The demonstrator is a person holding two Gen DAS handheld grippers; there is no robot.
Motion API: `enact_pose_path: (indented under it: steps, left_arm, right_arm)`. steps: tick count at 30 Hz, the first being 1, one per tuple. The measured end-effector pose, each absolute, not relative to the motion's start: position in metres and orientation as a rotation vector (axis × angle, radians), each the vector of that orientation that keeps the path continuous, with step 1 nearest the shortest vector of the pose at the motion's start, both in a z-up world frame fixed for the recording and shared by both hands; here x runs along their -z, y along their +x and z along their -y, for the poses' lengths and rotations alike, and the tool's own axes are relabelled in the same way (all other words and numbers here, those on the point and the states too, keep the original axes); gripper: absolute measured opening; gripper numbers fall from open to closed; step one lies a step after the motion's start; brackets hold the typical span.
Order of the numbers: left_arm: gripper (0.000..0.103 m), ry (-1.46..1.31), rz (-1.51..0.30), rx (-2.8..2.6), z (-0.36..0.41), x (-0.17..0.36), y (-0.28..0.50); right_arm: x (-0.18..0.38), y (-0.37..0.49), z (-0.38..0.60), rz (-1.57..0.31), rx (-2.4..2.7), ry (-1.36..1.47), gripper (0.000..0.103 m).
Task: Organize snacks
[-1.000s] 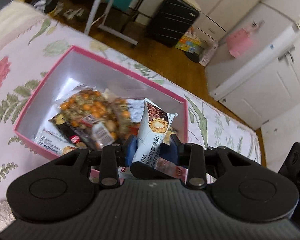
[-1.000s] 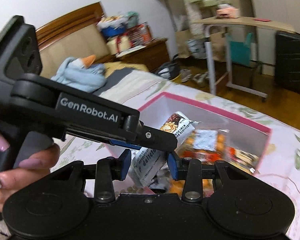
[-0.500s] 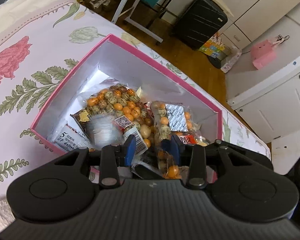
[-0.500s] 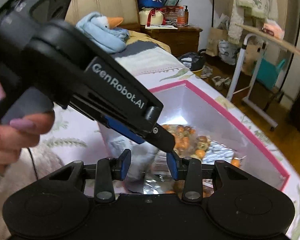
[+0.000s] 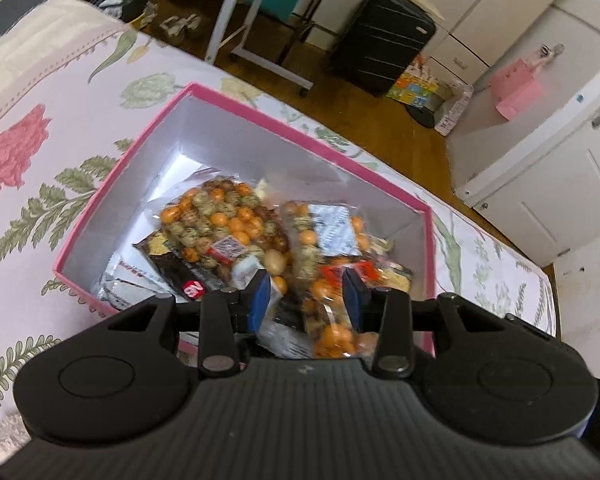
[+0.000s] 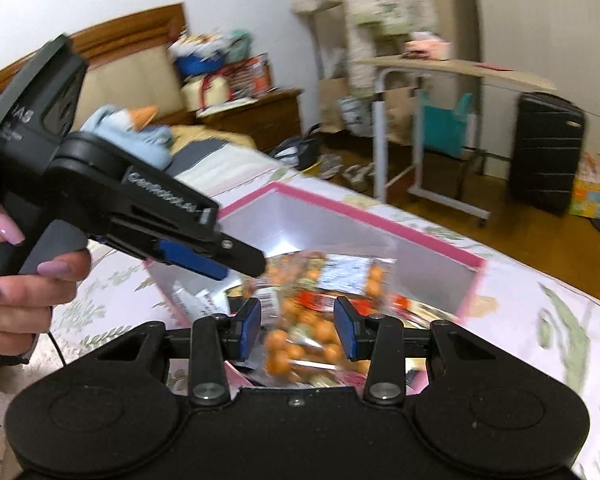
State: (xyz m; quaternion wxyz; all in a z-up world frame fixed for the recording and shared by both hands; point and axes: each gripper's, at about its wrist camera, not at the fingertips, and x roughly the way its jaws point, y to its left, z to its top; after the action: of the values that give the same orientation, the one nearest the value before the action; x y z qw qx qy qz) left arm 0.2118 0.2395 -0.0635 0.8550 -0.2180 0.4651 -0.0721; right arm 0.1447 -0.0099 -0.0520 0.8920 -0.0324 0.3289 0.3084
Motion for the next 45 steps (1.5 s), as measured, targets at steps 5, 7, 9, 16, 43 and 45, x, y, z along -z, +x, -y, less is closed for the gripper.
enact_pose_path:
  steps: [5, 7, 9, 16, 43, 45]
  left_arm:
    - [0.047, -0.368, -0.963, 0.206, -0.211, 0.045, 0.199]
    - [0.049, -0.309, -0.954, 0.218, -0.198, 0.037, 0.19]
    - [0.051, -0.261, -0.946, 0.215, -0.188, 0.029, 0.181]
    - [0.056, -0.161, -0.917, 0.235, -0.162, 0.002, 0.149]
    - [0.074, 0.002, -0.85, 0.286, -0.099, -0.025, 0.058]
    - [0.077, 0.011, -0.845, 0.277, -0.095, -0.023, 0.055]
  right_arm:
    - [0.044, 0.133, 0.04, -0.691, -0.547, -0.008, 0.046]
    - [0.039, 0.13, 0.051, -0.698, -0.503, 0.018, 0.046]
    - [0.034, 0.124, 0.063, -0.7, -0.461, 0.045, 0.046]
    - [0.012, 0.102, 0.098, -0.705, -0.338, 0.062, 0.052]
    - [0.001, 0.001, 0.152, -0.71, -0.058, 0.125, 0.067]
    - [0.003, -0.003, 0.154, -0.71, -0.037, 0.121, 0.071]
